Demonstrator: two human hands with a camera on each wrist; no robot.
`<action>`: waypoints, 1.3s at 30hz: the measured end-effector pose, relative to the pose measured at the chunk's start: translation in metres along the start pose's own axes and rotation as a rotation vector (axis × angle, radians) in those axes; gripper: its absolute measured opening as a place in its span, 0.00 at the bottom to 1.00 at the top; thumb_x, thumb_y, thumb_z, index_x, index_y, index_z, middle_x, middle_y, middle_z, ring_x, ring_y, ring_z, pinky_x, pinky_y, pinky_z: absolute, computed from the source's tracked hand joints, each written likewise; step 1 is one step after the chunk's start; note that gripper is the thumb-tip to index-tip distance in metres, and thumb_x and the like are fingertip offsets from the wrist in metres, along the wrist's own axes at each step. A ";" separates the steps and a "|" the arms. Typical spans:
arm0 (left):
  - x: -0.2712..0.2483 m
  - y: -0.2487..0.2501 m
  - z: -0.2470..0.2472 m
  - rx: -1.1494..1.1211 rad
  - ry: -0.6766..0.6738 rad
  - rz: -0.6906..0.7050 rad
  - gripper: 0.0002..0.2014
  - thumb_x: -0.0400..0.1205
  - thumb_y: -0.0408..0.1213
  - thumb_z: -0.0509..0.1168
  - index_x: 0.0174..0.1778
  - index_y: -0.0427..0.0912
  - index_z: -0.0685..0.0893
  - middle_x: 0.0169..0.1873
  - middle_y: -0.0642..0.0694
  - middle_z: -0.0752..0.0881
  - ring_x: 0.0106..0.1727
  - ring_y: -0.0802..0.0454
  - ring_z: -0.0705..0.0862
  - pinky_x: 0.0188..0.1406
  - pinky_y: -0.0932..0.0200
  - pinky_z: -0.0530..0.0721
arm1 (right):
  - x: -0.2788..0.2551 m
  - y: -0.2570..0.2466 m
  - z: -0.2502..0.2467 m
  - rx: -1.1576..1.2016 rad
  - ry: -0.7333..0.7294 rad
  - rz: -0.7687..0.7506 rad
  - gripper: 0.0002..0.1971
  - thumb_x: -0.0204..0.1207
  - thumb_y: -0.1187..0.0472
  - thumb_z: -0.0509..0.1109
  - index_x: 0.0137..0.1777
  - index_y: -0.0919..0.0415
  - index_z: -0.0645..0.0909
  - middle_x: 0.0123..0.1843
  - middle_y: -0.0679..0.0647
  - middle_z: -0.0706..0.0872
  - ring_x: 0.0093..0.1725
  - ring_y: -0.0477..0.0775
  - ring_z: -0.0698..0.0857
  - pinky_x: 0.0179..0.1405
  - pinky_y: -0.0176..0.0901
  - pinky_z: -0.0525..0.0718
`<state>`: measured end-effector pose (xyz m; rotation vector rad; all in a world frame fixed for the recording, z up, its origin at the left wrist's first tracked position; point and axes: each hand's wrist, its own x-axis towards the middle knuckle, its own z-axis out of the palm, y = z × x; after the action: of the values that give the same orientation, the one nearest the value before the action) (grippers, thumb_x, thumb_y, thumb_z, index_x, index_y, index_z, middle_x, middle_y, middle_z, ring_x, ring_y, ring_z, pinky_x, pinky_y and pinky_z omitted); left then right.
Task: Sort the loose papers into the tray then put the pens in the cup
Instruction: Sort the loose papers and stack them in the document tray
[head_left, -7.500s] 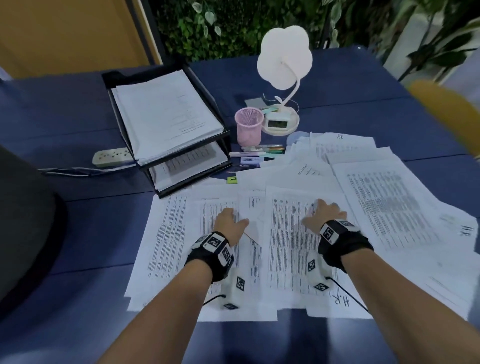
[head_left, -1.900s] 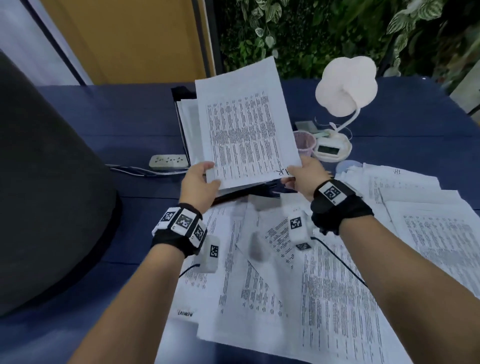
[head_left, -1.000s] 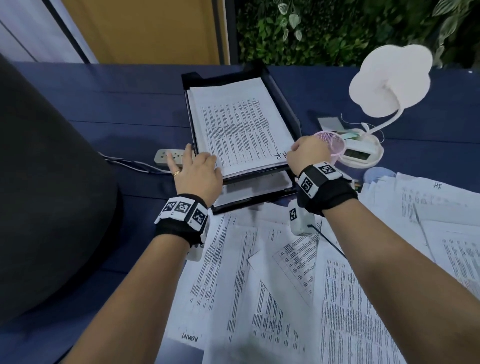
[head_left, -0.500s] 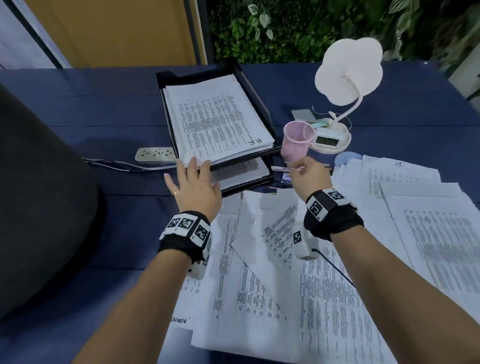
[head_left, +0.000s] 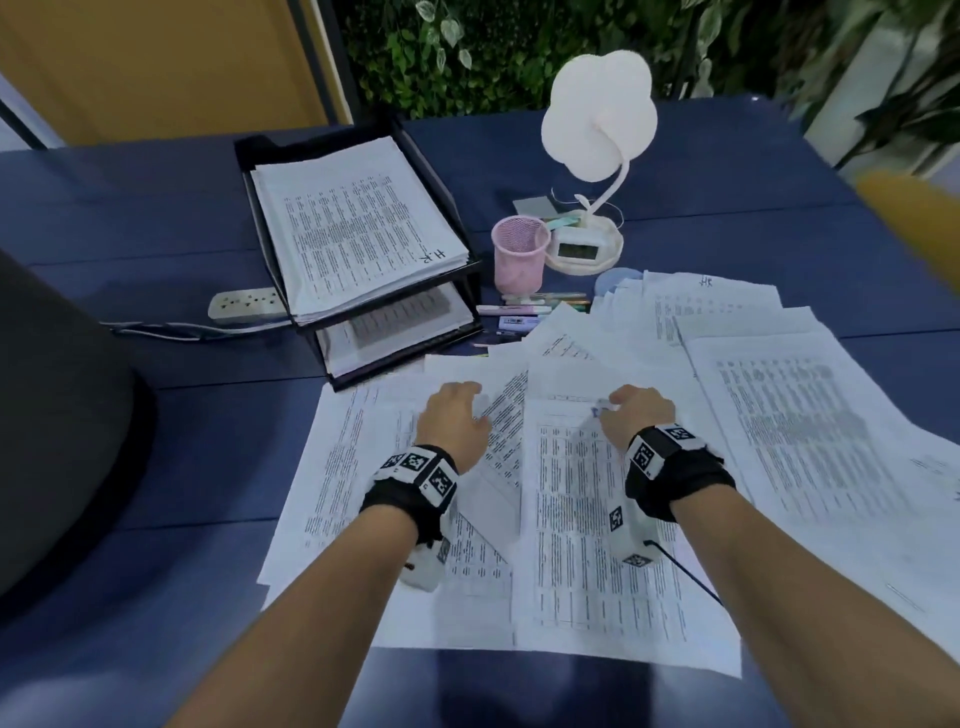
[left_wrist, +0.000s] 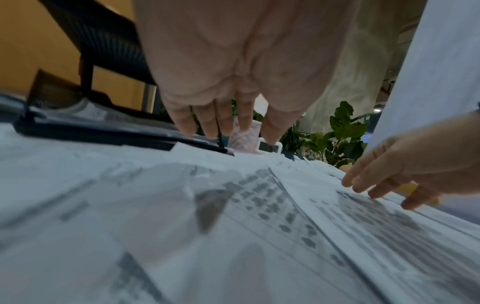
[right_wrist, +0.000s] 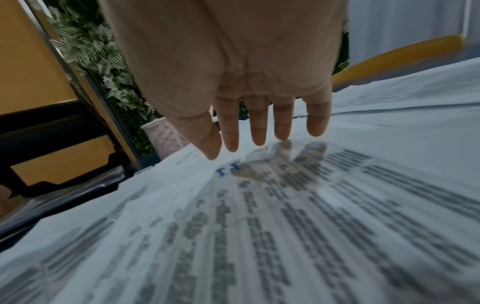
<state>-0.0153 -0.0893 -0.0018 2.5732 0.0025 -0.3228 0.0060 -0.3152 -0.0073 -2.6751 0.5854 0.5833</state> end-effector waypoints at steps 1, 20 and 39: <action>-0.001 0.004 0.007 -0.083 -0.059 -0.025 0.24 0.84 0.39 0.62 0.76 0.40 0.69 0.74 0.40 0.71 0.74 0.44 0.70 0.74 0.53 0.68 | -0.002 0.007 -0.001 -0.035 -0.006 0.031 0.20 0.79 0.49 0.58 0.69 0.54 0.75 0.68 0.61 0.76 0.68 0.66 0.75 0.68 0.58 0.76; -0.002 0.063 0.077 -0.352 -0.148 -0.235 0.17 0.75 0.44 0.71 0.58 0.42 0.84 0.58 0.42 0.85 0.55 0.46 0.84 0.58 0.51 0.84 | -0.029 0.065 -0.044 -0.217 -0.171 -0.123 0.17 0.78 0.57 0.64 0.65 0.60 0.79 0.64 0.58 0.80 0.62 0.60 0.80 0.67 0.49 0.74; -0.006 0.066 0.066 -0.593 -0.105 -0.222 0.17 0.81 0.36 0.67 0.67 0.40 0.80 0.60 0.42 0.86 0.57 0.46 0.84 0.58 0.55 0.81 | -0.015 0.073 -0.035 -0.068 -0.113 -0.082 0.29 0.74 0.51 0.71 0.73 0.57 0.68 0.69 0.57 0.77 0.68 0.59 0.77 0.71 0.51 0.70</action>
<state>-0.0322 -0.1791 -0.0204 1.9669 0.3017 -0.4610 -0.0284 -0.3875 0.0123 -2.6935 0.4300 0.7373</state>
